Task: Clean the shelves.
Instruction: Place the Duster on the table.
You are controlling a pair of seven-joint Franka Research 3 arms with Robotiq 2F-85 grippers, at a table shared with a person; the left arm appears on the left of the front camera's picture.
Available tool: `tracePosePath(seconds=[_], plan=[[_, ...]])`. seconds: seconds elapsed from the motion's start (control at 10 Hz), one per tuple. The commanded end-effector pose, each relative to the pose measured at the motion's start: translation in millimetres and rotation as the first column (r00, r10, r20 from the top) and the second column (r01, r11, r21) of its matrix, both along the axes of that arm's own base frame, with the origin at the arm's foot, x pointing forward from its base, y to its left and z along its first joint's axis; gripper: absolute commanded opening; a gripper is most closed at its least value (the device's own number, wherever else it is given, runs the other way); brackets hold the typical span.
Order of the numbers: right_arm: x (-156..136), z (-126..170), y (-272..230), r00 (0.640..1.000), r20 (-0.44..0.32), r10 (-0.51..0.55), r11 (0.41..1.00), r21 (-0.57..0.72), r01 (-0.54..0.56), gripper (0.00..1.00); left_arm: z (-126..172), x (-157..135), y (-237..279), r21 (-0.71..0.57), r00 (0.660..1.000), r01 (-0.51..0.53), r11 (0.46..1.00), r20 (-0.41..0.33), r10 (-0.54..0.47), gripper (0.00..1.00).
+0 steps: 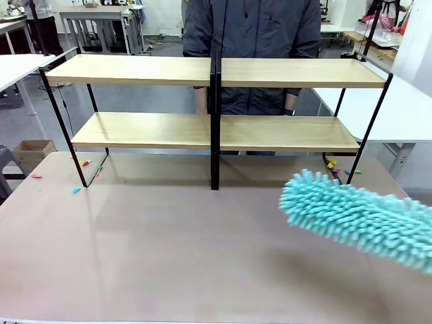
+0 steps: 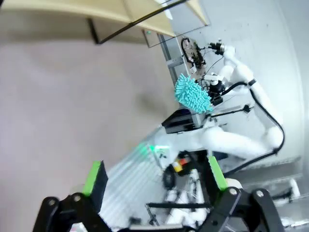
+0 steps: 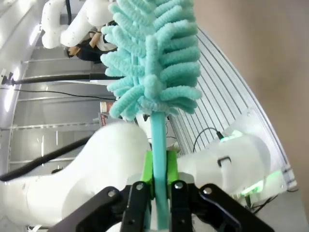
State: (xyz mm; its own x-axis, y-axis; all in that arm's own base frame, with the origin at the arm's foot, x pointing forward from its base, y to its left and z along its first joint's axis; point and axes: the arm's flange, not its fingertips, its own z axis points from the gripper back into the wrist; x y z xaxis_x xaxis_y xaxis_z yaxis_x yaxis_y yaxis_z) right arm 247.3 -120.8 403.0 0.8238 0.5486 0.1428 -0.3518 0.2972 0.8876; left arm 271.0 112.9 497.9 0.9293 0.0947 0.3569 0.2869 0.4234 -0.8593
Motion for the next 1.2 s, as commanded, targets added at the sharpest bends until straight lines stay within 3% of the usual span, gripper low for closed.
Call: tracePosePath(seconds=[0.0, 0.1, 0.2, 0.3, 0.4, 0.9, 1.0, 1.1], plan=[[21, -12, 49, 0.999, -0.044, 0.020, 0.998, -0.055, -0.022, 0.13, -155, -38, -88, -0.078, 0.967, -0.051, 0.996, -0.255, 0.030, 1.00], [30, -24, 69, 0.997, -0.070, 0.028, 0.996, -0.084, -0.034, 0.13, -184, -31, -103, -0.126, 0.945, -0.028, 0.992, -0.327, -0.014, 1.00], [36, -34, 85, 0.996, -0.080, 0.024, 0.993, -0.117, -0.034, 0.13, -205, -26, -118, -0.074, 0.936, -0.012, 0.997, -0.351, -0.015, 1.00], [44, -44, 93, 0.996, -0.082, 0.015, 0.986, -0.163, -0.028, 0.13, -220, -26, -137, -0.085, 0.913, 0.050, 0.995, -0.399, -0.080, 1.00], [53, -53, 97, 0.995, -0.100, -0.003, 0.981, -0.195, -0.017, 0.13, -127, 40, -2, -0.096, 0.936, -0.030, 0.995, -0.352, -0.006, 1.00], [77, -72, 82, 0.993, -0.107, -0.043, 0.973, -0.232, 0.017, 0.13, -127, 40, -2, -0.096, 0.936, -0.030, 0.995, -0.352, -0.006, 1.00], [82, -71, 62, 0.993, -0.099, -0.063, 0.968, -0.249, 0.037, 0.69, -127, 40, -2, -0.096, 0.936, -0.030, 0.995, -0.352, -0.006, 1.00], [86, -70, 35, 0.992, -0.079, -0.099, 0.961, -0.265, 0.075, 0.69, -127, 40, -2, -0.096, 0.936, -0.030, 0.995, -0.352, -0.006, 1.00]])
